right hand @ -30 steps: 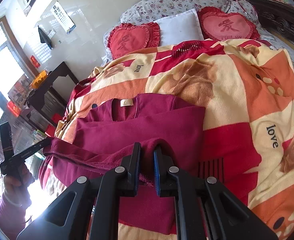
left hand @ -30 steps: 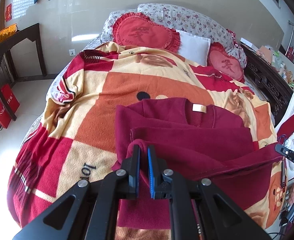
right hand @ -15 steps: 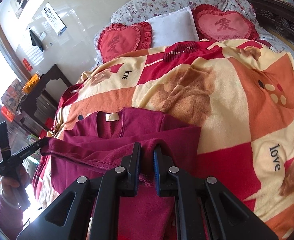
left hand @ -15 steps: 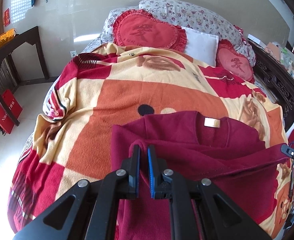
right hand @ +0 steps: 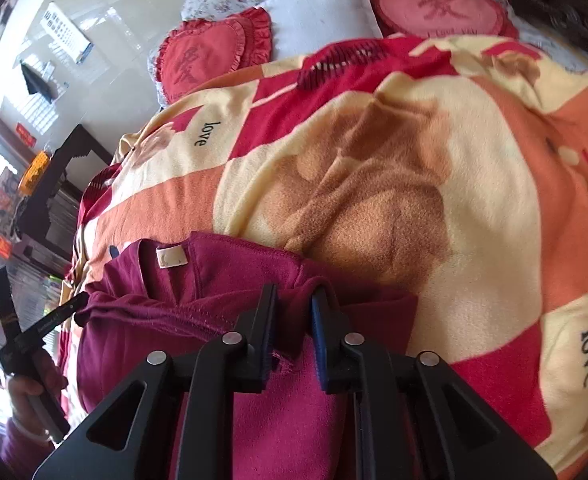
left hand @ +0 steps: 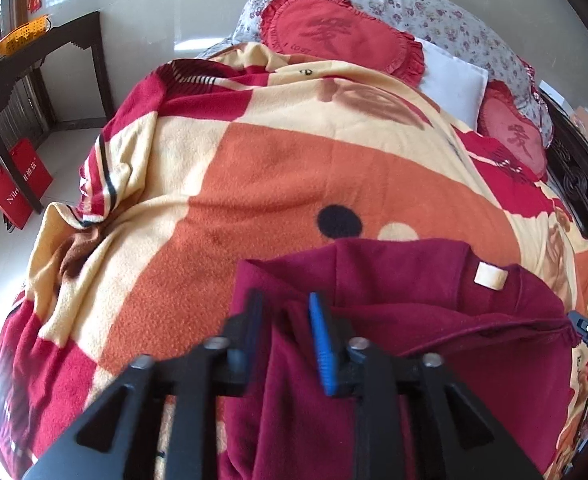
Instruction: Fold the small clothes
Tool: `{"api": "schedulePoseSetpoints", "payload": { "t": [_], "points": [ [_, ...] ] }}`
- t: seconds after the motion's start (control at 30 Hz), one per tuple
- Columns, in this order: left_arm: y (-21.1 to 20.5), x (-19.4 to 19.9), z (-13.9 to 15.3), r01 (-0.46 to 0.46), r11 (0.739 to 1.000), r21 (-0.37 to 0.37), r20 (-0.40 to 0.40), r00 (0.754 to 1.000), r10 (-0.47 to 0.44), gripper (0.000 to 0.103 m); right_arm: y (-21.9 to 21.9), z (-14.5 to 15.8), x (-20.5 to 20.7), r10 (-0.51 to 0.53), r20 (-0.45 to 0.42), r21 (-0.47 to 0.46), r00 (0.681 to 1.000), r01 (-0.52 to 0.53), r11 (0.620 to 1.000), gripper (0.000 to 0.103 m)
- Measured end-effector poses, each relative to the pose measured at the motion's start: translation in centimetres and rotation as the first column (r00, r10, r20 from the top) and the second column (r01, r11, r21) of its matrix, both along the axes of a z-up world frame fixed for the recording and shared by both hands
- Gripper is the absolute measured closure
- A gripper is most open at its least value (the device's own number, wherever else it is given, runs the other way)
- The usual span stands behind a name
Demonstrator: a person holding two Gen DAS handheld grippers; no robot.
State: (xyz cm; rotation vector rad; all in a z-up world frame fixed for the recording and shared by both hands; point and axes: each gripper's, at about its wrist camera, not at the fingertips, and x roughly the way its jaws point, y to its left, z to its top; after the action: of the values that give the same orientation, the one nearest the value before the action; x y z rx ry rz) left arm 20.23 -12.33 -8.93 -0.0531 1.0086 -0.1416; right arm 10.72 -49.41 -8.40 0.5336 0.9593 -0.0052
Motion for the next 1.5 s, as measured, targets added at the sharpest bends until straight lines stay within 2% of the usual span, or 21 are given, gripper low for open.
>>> {"api": "schedulePoseSetpoints", "payload": {
  "t": [0.03,0.07,0.13,0.17,0.27,0.33,0.37,0.43,0.5,0.57,0.63,0.7,0.77,0.9,1.03,1.1,1.3,1.33,1.37,1.4,1.5],
  "points": [
    [0.3,0.1,0.2,-0.005,1.000,-0.004,-0.006,1.000,0.005,0.049,-0.4,0.1,0.0,-0.002,0.003,0.025,1.000,0.002,1.000,0.101],
    [0.8,0.1,0.7,-0.011,1.000,-0.023,-0.006,1.000,0.011,0.040,-0.9,0.6,-0.4,-0.012,0.022,0.056,1.000,0.011,0.998,0.095],
    [2.0,-0.3,2.0,-0.019,0.998,-0.062,0.020,1.000,0.021,0.030,-1.9,2.1,-1.5,-0.060,0.085,0.058,0.995,0.056,0.997,0.079],
    [2.4,-0.5,2.4,-0.024,0.998,-0.065,0.032,0.999,0.026,0.030,-2.3,3.0,-2.2,-0.088,0.113,0.045,0.990,0.083,0.996,0.077],
    [2.9,-1.6,3.6,-0.013,0.997,-0.074,0.066,0.998,0.018,0.030,-2.5,4.8,-4.4,-0.095,0.175,0.044,0.980,0.088,0.995,0.078],
    [2.5,-2.2,3.2,0.002,0.997,-0.073,0.066,0.998,0.003,0.030,-0.8,5.1,-4.9,-0.028,0.196,0.006,0.980,0.027,1.000,0.087],
    [2.1,-2.1,2.9,0.009,0.997,-0.070,0.057,0.998,-0.005,0.030,-0.1,5.0,-4.8,-0.004,0.191,-0.009,0.982,0.006,1.000,0.090],
    [1.0,-1.4,1.6,0.018,0.999,-0.046,0.014,1.000,-0.018,0.030,2.0,4.1,-3.5,0.067,0.157,-0.050,0.985,-0.060,0.997,0.090],
    [-0.1,-0.3,0.1,0.010,1.000,-0.014,-0.022,1.000,-0.011,0.030,3.4,2.8,-1.6,0.087,0.113,-0.108,0.990,-0.075,0.991,0.090],
    [-0.8,0.8,-1.5,-0.006,0.999,0.033,-0.045,0.999,0.007,0.030,3.0,1.4,0.3,0.038,0.085,-0.177,0.996,-0.022,0.984,0.090],
    [-0.7,2.0,-3.0,-0.029,0.999,0.032,-0.088,0.996,0.032,0.027,1.5,-0.1,1.8,-0.045,0.066,-0.202,0.997,0.058,0.978,0.090],
    [-0.6,2.4,-3.2,-0.037,0.999,0.024,-0.077,0.996,0.039,0.025,0.1,-2.1,3.2,-0.074,0.011,-0.148,0.997,0.075,0.986,0.086],
    [-0.6,2.2,-2.7,-0.016,0.999,0.030,-0.076,0.997,0.018,0.025,0.0,-1.7,3.0,-0.071,0.019,-0.141,0.997,0.073,0.987,0.086],
    [0.9,-0.2,-1.2,0.016,1.000,0.019,-0.052,0.999,-0.015,0.026,0.7,0.4,-0.6,-0.016,0.039,-0.102,0.999,0.020,0.995,0.086],
    [2.8,-4.0,0.7,0.077,0.996,-0.047,-0.025,0.997,-0.078,0.026,1.1,1.2,-6.2,0.049,0.035,-0.042,0.998,-0.047,0.998,0.079],
    [3.8,-6.5,1.3,0.108,0.992,-0.064,-0.014,0.994,-0.109,0.026,1.8,1.4,-9.2,0.074,0.027,-0.061,0.997,-0.072,0.996,0.075],
    [4.4,-11.7,-0.4,0.152,0.987,-0.059,-0.056,0.986,-0.155,0.026,4.4,-1.0,-13.4,0.144,-0.002,-0.001,0.990,-0.144,0.990,0.074],
    [4.3,-11.7,-1.0,0.152,0.987,-0.043,-0.069,0.986,-0.155,0.029,5.0,-1.6,-13.5,0.156,-0.015,-0.009,0.988,-0.156,0.988,0.075],
    [4.1,-11.8,-1.9,0.147,0.989,-0.017,-0.098,0.984,-0.148,0.038,5.4,-2.1,-13.5,0.159,-0.035,-0.028,0.987,-0.160,0.987,0.094],
    [4.3,-11.8,-2.3,0.141,0.990,-0.013,-0.121,0.982,-0.142,0.041,5.7,-2.5,-13.5,0.158,-0.062,-0.049,0.985,-0.161,0.986,0.103],
    [4.8,-12.6,-2.4,0.122,0.991,-0.048,-0.111,0.986,-0.127,0.042,5.3,-0.8,-14.7,0.153,-0.031,-0.064,0.988,-0.155,0.986,0.103]
  ]
}}
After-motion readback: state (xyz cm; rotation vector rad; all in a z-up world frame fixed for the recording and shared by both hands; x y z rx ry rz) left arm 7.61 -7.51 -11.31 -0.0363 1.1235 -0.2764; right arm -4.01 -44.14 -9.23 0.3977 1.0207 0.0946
